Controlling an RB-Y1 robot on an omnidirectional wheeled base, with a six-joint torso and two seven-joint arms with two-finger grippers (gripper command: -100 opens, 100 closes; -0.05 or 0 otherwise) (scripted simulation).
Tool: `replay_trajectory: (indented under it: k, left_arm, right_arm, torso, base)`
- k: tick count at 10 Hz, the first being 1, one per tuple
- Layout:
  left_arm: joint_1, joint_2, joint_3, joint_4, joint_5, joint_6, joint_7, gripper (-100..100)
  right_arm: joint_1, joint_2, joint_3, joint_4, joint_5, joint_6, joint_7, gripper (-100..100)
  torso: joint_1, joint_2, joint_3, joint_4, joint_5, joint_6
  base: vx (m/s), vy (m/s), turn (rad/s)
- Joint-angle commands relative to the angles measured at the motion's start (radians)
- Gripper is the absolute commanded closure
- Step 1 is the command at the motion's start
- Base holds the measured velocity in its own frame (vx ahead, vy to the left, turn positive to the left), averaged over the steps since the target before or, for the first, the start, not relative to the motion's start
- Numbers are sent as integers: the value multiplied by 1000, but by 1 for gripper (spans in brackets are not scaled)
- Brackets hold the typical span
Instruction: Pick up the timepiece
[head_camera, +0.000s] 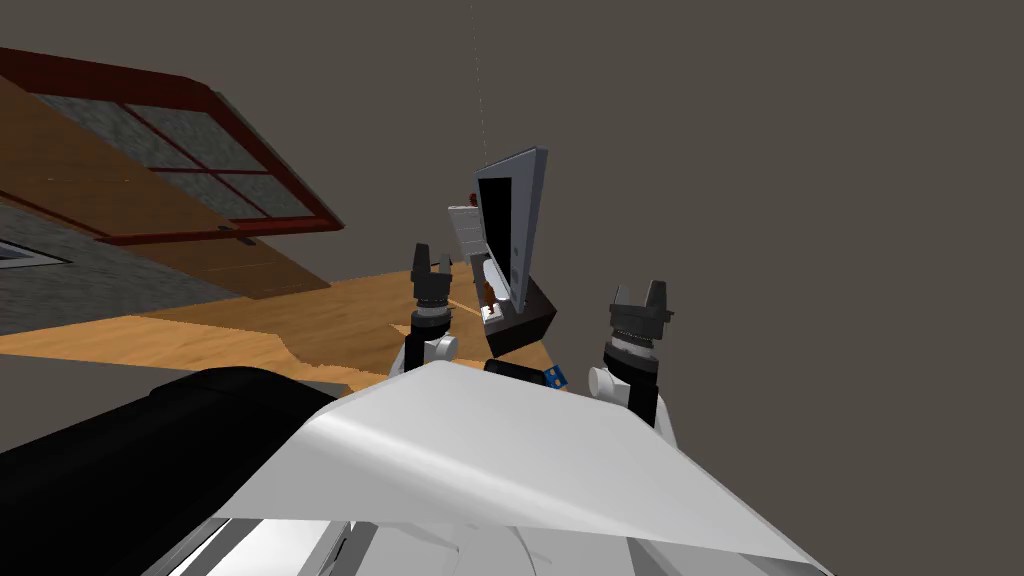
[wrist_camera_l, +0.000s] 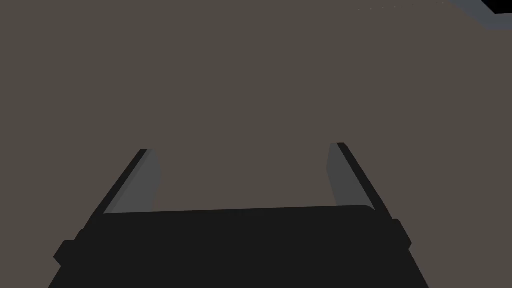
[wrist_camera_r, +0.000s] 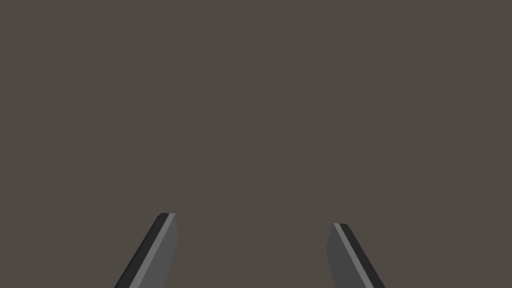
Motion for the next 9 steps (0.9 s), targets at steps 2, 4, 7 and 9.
replay_trajectory:
  k: [2, 4, 7, 9]
  left_arm:
    - [0, 0, 0, 0, 0, 0, 0, 0]
    - [0, 0, 0, 0, 0, 0, 0, 0]
    - [0, 0, 0, 0, 0, 0, 0, 0]
    - [0, 0, 0, 0, 0, 0, 0, 0]
  right_arm:
    - [12, -46, -7, 39, -14, 10, -5, -100]
    - [24, -82, -13, 81, -28, 22, -9, -100]
    - [37, -124, -19, 138, -45, 38, -12, -100]
    - [50, -170, -26, 195, -64, 59, -12, -100]
  torso:
    - [0, 0, 0, 0, 0, -1]
    - [-2, 1, 1, 0, 0, 0]
    - [-2, 1, 1, 0, 0, 0]
    - [-1, 1, 1, 0, 0, -1]
  base:
    - [-9, -9, 242]
    - [-24, -21, 284]
    - [-17, -17, 228]
    - [-22, -15, 432]
